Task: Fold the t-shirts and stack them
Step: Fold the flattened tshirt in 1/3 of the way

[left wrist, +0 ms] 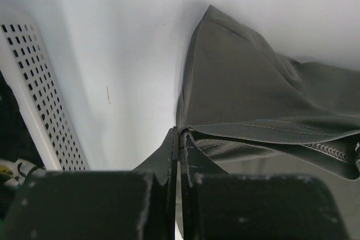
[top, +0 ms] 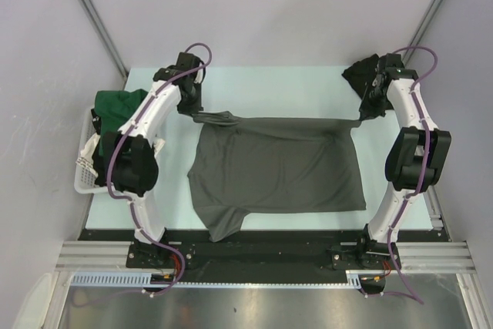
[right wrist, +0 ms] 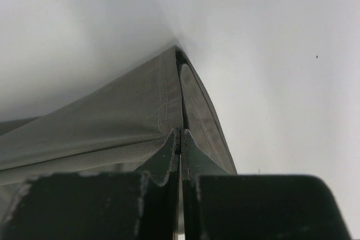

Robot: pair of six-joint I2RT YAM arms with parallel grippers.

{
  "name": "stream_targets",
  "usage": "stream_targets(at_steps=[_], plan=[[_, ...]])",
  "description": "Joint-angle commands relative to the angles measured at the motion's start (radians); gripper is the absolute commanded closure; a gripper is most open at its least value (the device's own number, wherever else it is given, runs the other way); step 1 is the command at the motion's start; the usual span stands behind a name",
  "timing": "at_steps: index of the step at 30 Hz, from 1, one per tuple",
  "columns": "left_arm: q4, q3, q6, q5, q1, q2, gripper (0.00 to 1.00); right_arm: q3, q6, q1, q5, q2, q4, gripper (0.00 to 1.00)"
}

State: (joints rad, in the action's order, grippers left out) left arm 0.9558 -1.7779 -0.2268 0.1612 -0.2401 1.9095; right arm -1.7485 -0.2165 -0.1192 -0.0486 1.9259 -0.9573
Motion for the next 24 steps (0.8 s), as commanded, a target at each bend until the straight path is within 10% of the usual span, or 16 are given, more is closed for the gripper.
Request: stream_targets(at_steps=[1, 24], plan=[[0.041, 0.029, 0.037, 0.002, 0.004, -0.092, 1.0, 0.0, -0.007, 0.01, 0.049, -0.062, -0.067, 1.0], [0.021, 0.368, -0.051, -0.1, -0.028, -0.314, 1.0, 0.127, -0.061, 0.019, 0.073, -0.096, -0.15, 1.0]])
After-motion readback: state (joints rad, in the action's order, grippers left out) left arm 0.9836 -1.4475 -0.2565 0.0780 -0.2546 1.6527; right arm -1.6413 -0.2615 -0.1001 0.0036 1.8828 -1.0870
